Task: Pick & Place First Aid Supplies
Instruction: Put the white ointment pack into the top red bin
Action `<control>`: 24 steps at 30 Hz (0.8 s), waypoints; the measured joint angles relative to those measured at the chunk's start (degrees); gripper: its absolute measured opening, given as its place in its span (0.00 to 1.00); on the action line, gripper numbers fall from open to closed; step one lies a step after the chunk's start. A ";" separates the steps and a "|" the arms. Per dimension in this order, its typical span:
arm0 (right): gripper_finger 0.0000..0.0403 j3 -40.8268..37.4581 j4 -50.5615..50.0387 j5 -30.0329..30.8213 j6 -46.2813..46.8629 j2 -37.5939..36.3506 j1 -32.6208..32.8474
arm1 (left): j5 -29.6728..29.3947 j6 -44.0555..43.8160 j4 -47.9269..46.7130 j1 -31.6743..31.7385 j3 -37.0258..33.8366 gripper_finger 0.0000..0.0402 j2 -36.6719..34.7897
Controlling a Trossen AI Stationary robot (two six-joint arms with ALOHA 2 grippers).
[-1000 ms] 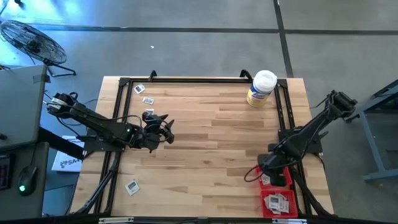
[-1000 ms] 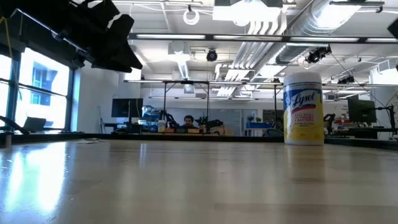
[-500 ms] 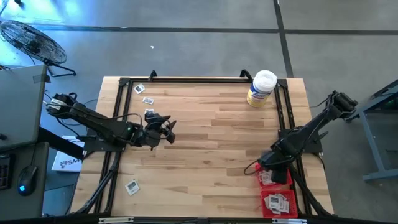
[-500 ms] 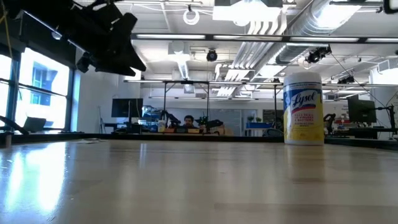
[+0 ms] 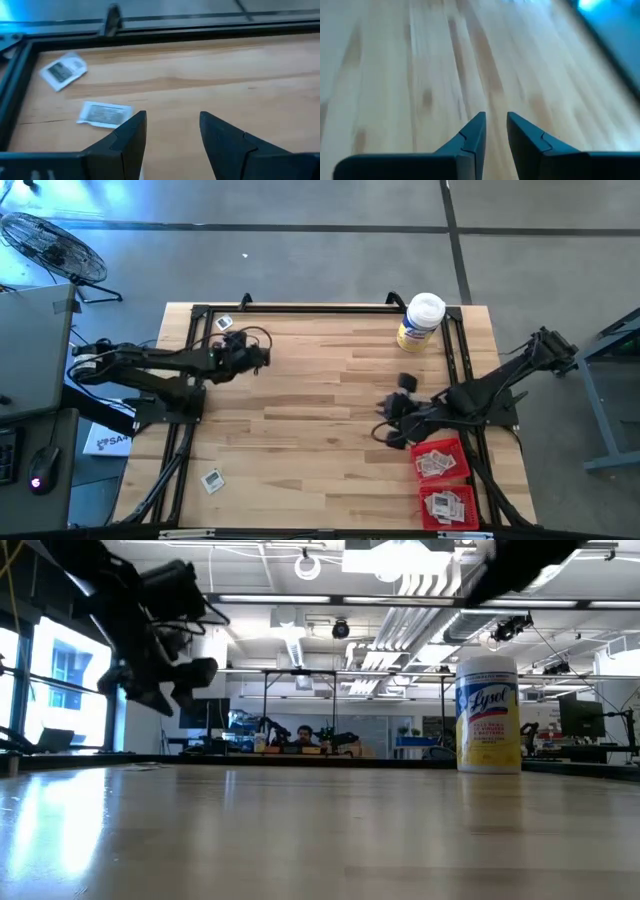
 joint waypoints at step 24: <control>0.18 -18.55 54.27 -11.62 -12.76 5.60 -13.50 | 14.79 10.66 13.58 22.00 -1.10 0.45 15.46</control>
